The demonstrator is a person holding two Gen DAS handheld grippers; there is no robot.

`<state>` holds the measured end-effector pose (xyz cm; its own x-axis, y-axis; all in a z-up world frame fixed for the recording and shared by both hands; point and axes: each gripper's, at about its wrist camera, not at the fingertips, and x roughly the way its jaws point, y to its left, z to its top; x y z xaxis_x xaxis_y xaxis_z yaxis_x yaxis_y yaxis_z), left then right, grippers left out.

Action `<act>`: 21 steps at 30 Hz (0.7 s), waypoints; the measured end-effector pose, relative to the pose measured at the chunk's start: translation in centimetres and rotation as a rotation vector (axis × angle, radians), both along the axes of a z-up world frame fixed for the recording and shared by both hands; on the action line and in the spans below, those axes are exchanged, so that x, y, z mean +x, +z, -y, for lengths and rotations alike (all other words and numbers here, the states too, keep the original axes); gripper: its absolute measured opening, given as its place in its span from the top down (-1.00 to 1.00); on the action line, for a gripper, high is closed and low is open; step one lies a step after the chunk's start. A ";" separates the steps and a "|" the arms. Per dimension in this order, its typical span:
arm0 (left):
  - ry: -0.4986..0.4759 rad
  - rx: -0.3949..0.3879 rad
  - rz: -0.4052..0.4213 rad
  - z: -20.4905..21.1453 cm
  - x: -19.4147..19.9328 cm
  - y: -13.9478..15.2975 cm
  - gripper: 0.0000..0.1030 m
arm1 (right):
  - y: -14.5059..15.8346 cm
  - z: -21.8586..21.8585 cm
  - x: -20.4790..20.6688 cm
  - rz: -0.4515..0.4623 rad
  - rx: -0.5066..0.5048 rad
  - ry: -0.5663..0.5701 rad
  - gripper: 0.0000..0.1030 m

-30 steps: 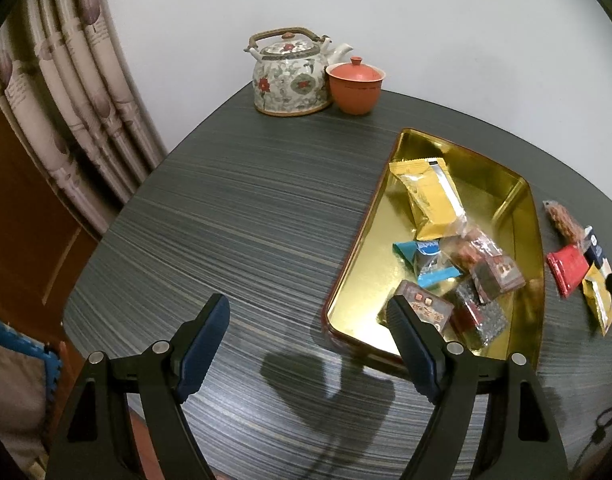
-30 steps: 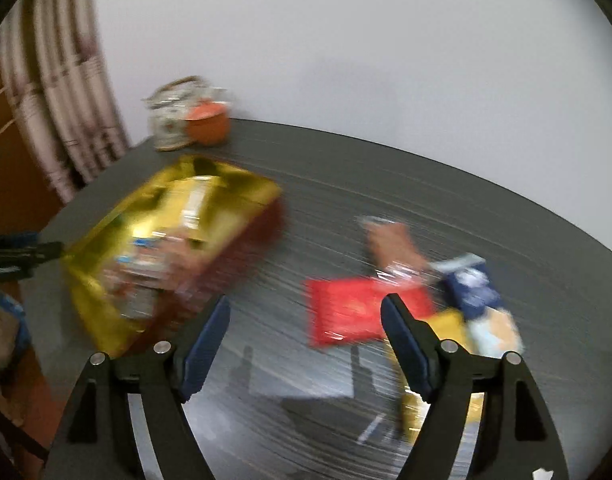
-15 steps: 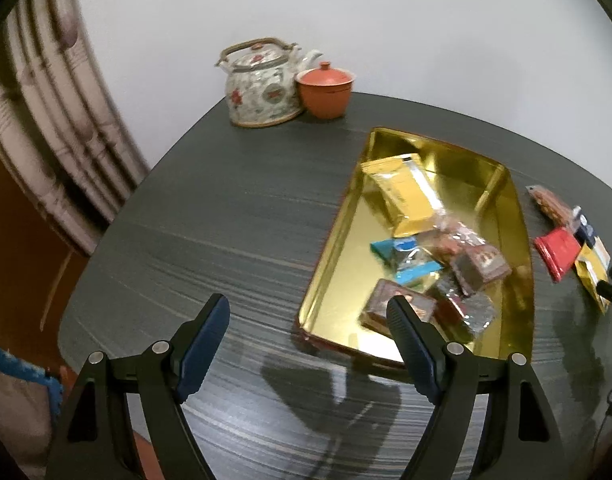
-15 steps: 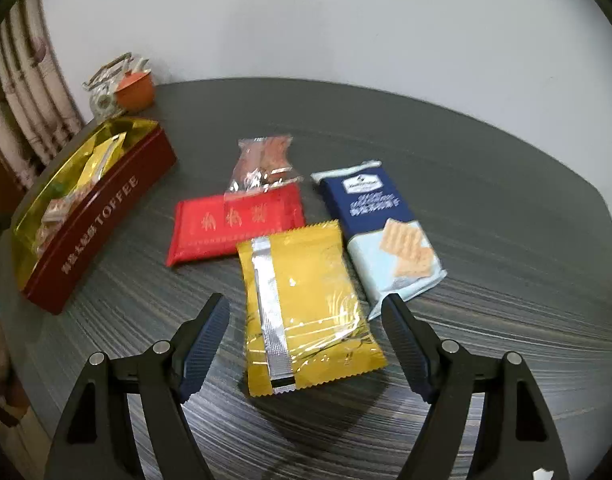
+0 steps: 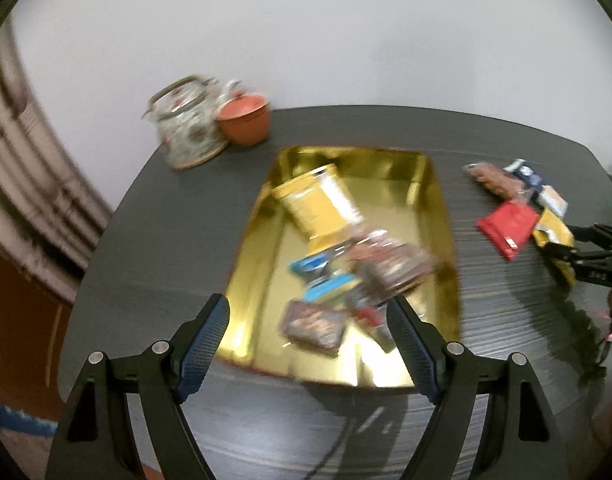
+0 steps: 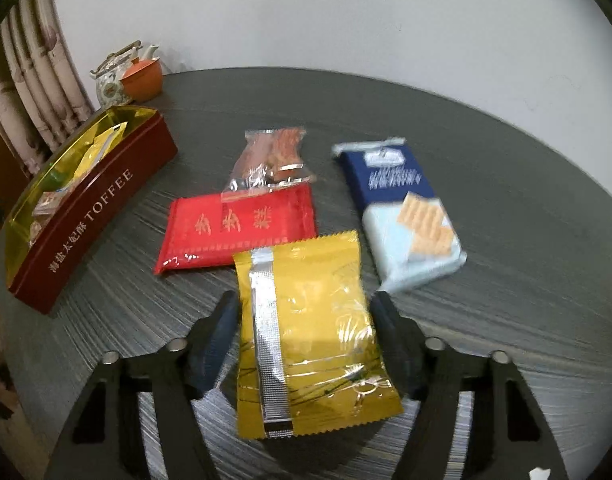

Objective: Organize snacks
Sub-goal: 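Grasp the red packet with the left tool while the right tool holds the yellow packet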

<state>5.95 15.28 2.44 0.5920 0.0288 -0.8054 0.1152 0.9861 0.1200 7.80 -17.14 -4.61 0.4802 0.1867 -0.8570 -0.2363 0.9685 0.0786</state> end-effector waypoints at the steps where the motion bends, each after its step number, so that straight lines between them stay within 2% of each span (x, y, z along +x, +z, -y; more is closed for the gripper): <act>1: -0.021 0.003 -0.001 0.7 0.2 0.2 -0.57 | 0.0 0.0 -0.2 0.005 0.003 -0.001 -0.22; 6: -0.135 0.036 -0.006 5.5 1.9 0.0 -0.57 | -0.1 0.1 -1.4 0.028 -0.018 0.008 -0.22; 10: -0.216 0.022 -0.042 9.2 3.2 -1.1 -0.57 | 0.1 1.2 -2.3 0.048 -0.031 -0.022 -0.11; 21: -0.411 -0.016 -0.118 17.0 6.0 -4.4 -0.57 | 0.2 8.7 -3.9 0.085 -0.048 -0.250 -0.10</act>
